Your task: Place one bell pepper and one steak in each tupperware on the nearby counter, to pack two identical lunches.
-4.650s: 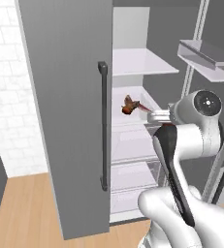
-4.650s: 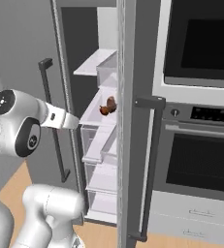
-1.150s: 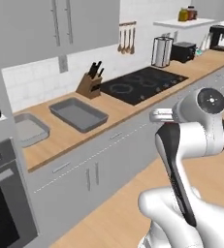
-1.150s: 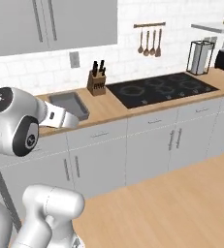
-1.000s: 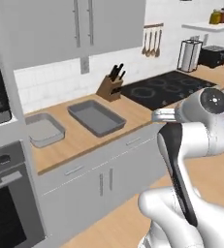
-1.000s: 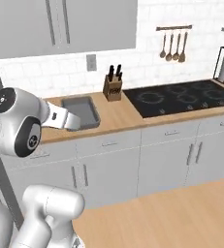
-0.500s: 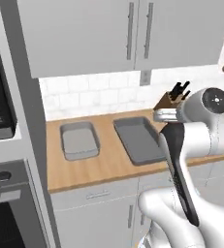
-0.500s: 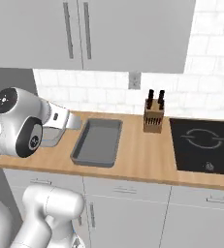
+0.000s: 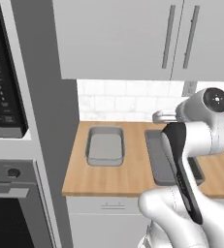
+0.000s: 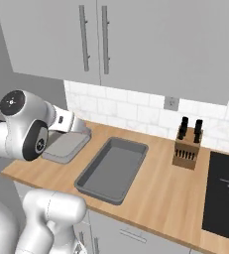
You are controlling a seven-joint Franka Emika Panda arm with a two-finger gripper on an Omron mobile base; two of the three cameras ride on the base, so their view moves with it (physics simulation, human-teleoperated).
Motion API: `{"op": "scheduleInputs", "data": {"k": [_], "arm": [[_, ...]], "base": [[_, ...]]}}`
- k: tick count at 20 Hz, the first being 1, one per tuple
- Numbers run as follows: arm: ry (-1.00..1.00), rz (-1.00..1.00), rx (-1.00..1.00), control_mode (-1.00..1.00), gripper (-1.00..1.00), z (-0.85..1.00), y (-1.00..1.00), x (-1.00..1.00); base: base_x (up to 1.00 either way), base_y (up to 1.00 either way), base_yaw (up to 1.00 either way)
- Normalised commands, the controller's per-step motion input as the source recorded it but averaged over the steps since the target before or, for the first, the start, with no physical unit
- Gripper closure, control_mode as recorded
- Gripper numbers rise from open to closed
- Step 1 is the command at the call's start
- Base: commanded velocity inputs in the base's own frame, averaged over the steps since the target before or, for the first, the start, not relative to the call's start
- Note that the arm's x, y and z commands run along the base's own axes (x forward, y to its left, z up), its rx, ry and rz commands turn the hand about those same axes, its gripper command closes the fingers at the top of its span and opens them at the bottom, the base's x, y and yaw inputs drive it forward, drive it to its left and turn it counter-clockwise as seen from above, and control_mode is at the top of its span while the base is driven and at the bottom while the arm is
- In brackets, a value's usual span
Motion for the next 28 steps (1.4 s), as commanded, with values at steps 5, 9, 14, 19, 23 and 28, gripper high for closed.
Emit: {"op": "scheduleInputs", "data": {"k": [5, 9, 14, 19, 23, 28], "arm": [[0.0, 0.02, 0.0, -1.0, 1.0, -0.64, -0.62, 0.13], [0.0, 0.0, 0.0, -1.0, 1.0, -0.82, -0.41, 0.66], [0.09, 0.0, 0.0, -1.0, 1.0, -0.63, -0.34, 0.75], [0.22, 0.0, 0.0, -1.0, 1.0, -0.45, -0.47, 0.42], [0.18, 0.0, 0.0, -1.0, 1.0, -0.44, -0.42, 0.34], [0.02, 0.02, 0.0, -1.0, 1.0, -0.5, -0.19, 0.52]], "base": [[0.0, 0.0, 0.0], [0.0, 0.0, 0.0], [0.0, 0.0, 0.0], [0.0, 0.0, 0.0], [0.0, 0.0, 0.0], [0.0, 0.0, 0.0]]}}
